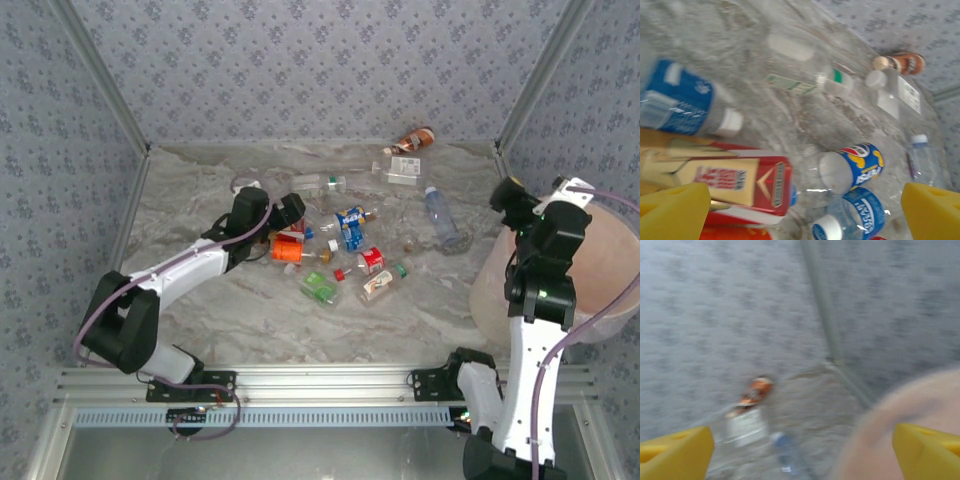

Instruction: Put the plastic bottles in the bin

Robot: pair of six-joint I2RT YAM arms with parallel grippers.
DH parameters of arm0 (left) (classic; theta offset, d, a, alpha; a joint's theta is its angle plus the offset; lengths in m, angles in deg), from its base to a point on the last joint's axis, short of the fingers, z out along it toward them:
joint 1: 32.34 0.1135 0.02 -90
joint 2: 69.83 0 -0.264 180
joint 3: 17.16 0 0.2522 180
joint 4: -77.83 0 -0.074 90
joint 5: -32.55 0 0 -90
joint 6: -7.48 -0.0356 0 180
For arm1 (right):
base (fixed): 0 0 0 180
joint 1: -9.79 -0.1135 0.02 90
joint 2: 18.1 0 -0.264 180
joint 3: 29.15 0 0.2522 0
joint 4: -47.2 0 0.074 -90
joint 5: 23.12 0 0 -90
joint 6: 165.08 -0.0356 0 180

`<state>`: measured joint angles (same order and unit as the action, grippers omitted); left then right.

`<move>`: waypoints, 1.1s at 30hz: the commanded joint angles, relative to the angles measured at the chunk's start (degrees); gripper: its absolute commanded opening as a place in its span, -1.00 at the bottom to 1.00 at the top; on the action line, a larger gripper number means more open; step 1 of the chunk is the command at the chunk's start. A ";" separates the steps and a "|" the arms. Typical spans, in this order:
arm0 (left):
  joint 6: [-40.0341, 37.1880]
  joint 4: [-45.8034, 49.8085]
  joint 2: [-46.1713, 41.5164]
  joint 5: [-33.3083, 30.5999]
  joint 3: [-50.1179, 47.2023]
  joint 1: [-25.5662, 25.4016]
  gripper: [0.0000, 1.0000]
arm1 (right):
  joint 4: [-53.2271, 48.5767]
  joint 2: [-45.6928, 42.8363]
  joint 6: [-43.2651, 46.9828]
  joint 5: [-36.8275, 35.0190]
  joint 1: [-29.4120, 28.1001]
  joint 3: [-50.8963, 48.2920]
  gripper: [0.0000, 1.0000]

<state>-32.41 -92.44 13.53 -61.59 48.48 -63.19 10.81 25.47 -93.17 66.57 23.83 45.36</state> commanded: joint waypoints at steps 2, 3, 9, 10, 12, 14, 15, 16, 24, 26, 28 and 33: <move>3.54 8.73 -4.54 -6.55 -0.76 0.73 0.96 | 5.26 3.99 -4.93 17.57 -6.95 0.75 1.00; 3.91 9.24 -5.23 -7.45 -1.27 0.80 0.96 | 5.90 5.03 -5.48 16.34 -10.09 0.12 1.00; 2.76 7.12 -9.49 -9.33 -5.38 1.44 0.96 | 5.26 10.00 -7.31 0.71 -25.49 -2.50 1.00; 2.26 6.57 -10.08 -9.25 -5.87 1.56 0.96 | 4.56 10.86 -8.83 -1.79 -27.49 -2.80 1.00; 1.67 6.00 -11.02 -9.33 -6.65 1.82 0.96 | 3.19 12.03 -12.70 -7.35 -30.63 -3.63 1.00; 0.79 4.35 -12.23 -9.37 -8.04 1.94 0.96 | 3.34 12.75 -17.24 -10.89 -33.13 -6.13 1.00; 0.37 2.34 -13.04 -9.22 -9.41 1.91 0.96 | 4.10 12.85 -20.40 -11.41 -34.28 -7.65 1.00; 0.21 1.12 -13.70 -9.22 -10.42 1.93 0.96 | 4.53 13.05 -22.70 -11.89 -35.52 -9.35 1.00; -1.71 0.35 -14.83 -7.39 -12.41 2.29 0.96 | 0.28 15.42 -37.18 -21.59 -46.00 -17.08 1.00; -1.92 0.17 -15.16 -7.63 -12.76 2.23 0.96 | -3.50 15.95 -42.19 -24.19 -47.89 -17.55 1.00; -2.29 0.25 -15.42 -8.35 -12.94 2.37 0.96 | -6.18 17.31 -45.93 -24.84 -49.52 -17.96 1.00; -2.64 0.75 -14.90 -8.85 -12.68 2.90 0.96 | -9.51 23.90 -54.09 -22.26 -52.72 -17.54 1.00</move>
<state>-33.66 -90.83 -0.42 -69.51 36.21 -60.81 6.15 46.37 -139.00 45.43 -27.36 27.63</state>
